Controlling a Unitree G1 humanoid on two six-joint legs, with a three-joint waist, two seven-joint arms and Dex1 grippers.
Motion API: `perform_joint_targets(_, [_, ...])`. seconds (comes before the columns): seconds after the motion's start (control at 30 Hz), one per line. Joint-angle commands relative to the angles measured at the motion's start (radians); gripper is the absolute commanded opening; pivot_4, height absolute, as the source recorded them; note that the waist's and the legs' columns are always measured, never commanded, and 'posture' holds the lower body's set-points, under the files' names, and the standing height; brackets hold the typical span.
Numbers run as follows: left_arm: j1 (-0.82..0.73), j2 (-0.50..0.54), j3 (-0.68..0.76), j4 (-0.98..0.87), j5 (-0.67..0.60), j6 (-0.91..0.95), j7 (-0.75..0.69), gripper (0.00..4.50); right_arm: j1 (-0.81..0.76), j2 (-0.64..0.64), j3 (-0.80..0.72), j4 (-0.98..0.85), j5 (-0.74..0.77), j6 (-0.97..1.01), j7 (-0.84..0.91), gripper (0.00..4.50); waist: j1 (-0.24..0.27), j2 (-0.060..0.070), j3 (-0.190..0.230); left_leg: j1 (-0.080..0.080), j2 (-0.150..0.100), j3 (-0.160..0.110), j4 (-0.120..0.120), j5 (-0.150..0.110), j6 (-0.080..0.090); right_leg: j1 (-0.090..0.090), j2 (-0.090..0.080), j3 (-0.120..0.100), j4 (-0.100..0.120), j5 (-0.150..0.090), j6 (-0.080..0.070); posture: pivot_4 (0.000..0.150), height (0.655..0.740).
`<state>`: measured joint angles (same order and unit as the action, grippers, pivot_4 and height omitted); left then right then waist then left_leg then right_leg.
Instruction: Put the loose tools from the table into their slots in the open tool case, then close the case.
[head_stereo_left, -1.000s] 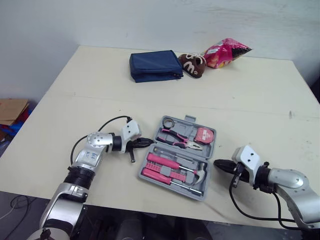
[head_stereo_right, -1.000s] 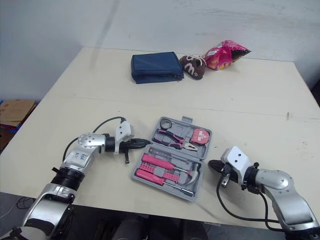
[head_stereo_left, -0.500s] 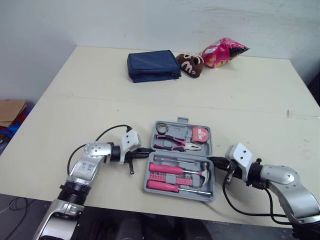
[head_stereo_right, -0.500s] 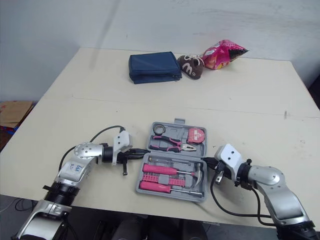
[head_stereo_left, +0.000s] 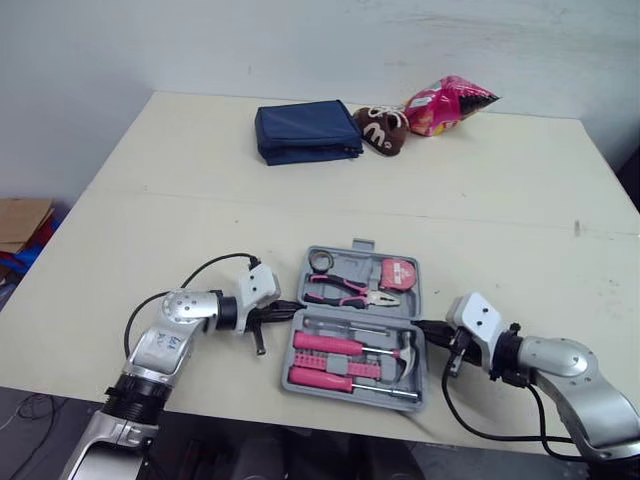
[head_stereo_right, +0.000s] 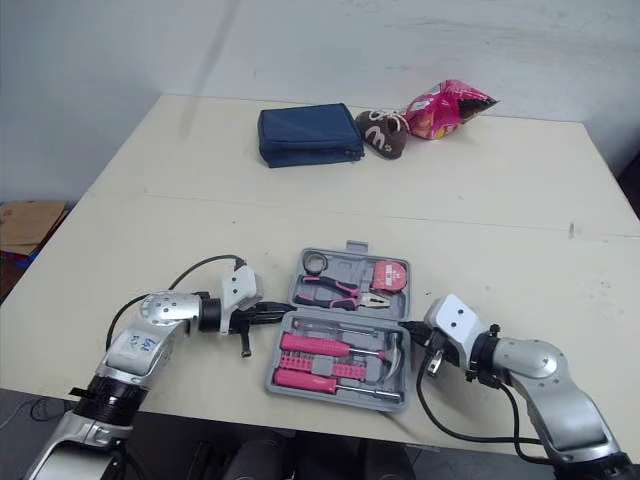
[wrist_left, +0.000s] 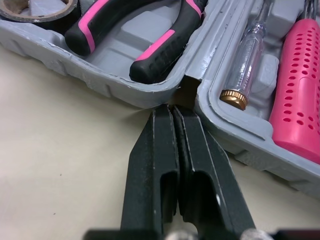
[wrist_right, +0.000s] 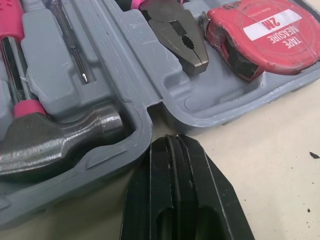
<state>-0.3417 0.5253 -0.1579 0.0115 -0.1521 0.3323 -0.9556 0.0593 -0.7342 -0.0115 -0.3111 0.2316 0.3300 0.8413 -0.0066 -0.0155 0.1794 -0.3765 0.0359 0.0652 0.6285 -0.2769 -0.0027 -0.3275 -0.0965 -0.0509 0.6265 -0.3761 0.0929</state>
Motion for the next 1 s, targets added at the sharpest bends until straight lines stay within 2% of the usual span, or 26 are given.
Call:
perform_joint_targets(0.03, [0.004,0.027,0.074,-0.023,-0.033,0.023,0.029,0.00,0.045,-0.028,-0.072,-0.015,0.027,0.027,0.004,0.05,0.003,0.000,0.000,0.000,0.000,0.000,0.000,0.000,0.000,0.000,0.000,0.000,0.000,0.000,0.000,0.150,0.7400])
perform_joint_targets(0.07, [0.006,0.035,0.095,-0.027,-0.051,0.029,0.026,0.00,0.060,-0.041,-0.100,-0.028,0.059,0.062,0.017,0.05,0.004,0.000,0.001,0.000,0.000,0.000,0.000,0.000,0.000,0.000,0.000,0.000,0.000,0.000,0.000,0.150,0.7400])
perform_joint_targets(0.17, [0.014,0.074,0.164,-0.075,-0.120,0.070,0.002,0.81,0.094,-0.064,-0.193,-0.062,0.105,0.095,0.017,0.95,0.005,0.000,0.002,-0.002,0.000,0.000,0.000,0.000,0.001,0.000,-0.001,0.000,-0.001,0.000,0.000,0.150,0.7400])
perform_joint_targets(0.27, [0.018,0.098,0.205,-0.136,-0.187,0.158,0.003,2.25,0.099,-0.071,-0.305,-0.130,0.247,0.286,-0.005,2.47,0.005,0.001,0.003,-0.002,0.000,-0.001,0.000,-0.001,0.001,-0.001,-0.001,0.000,-0.002,0.000,0.000,0.150,0.7400])
perform_joint_targets(0.37, [-0.064,0.134,0.221,-0.237,-0.238,0.596,0.146,3.60,-0.032,-0.129,-0.373,-0.175,0.381,0.792,-0.133,3.97,0.004,0.001,0.006,-0.003,0.000,-0.002,0.001,-0.001,0.001,-0.001,-0.002,0.000,-0.001,0.000,0.000,0.150,0.7400])
perform_joint_targets(0.4, [-0.093,0.130,0.220,-0.252,-0.259,0.689,0.173,4.08,-0.087,-0.116,-0.396,-0.176,0.436,0.886,-0.159,4.45,0.003,0.000,0.006,-0.004,0.000,-0.003,0.001,0.000,0.002,-0.002,-0.003,0.000,0.000,0.000,0.000,0.150,0.7400])
perform_joint_targets(0.43, [-0.118,0.120,0.217,-0.260,-0.277,0.738,0.187,4.49,-0.140,-0.100,-0.414,-0.175,0.479,0.961,-0.175,4.50,0.003,0.000,0.006,-0.007,0.000,-0.003,0.002,0.001,0.002,-0.005,-0.003,-0.001,0.000,0.002,-0.001,0.150,0.7400])
perform_joint_targets(0.53, [-0.192,0.078,0.214,-0.261,-0.297,0.893,0.263,4.49,-0.289,-0.039,-0.449,-0.154,0.539,1.201,-0.239,4.50,0.004,0.000,0.006,-0.013,0.000,-0.003,0.000,0.003,0.000,-0.014,-0.001,-0.001,0.002,0.002,-0.002,0.150,0.7400])
perform_joint_targets(0.6, [-0.232,0.059,0.196,-0.250,-0.281,0.986,0.326,4.49,-0.360,-0.006,-0.440,-0.117,0.568,1.274,-0.321,4.50,0.004,0.000,0.007,-0.015,0.000,-0.003,-0.001,0.007,-0.006,-0.016,0.000,-0.002,0.001,0.002,-0.002,0.150,0.7400])
perform_joint_targets(0.77, [-0.279,0.003,0.129,-0.242,-0.256,1.045,0.419,4.49,-0.461,0.064,-0.354,-0.063,0.616,1.284,-0.545,4.50,0.006,-0.002,0.007,-0.030,-0.003,-0.001,0.002,0.011,-0.005,-0.031,-0.001,-0.001,0.009,0.002,-0.001,0.150,0.7400])
perform_joint_targets(1.0, [-0.302,-0.077,0.114,-0.251,-0.254,1.079,0.511,4.49,-0.519,0.131,-0.317,-0.027,0.694,1.284,-0.749,4.50,0.006,-0.002,0.007,-0.030,-0.006,0.000,0.003,0.016,-0.005,-0.032,-0.003,0.001,0.010,0.003,0.001,0.150,0.7400])
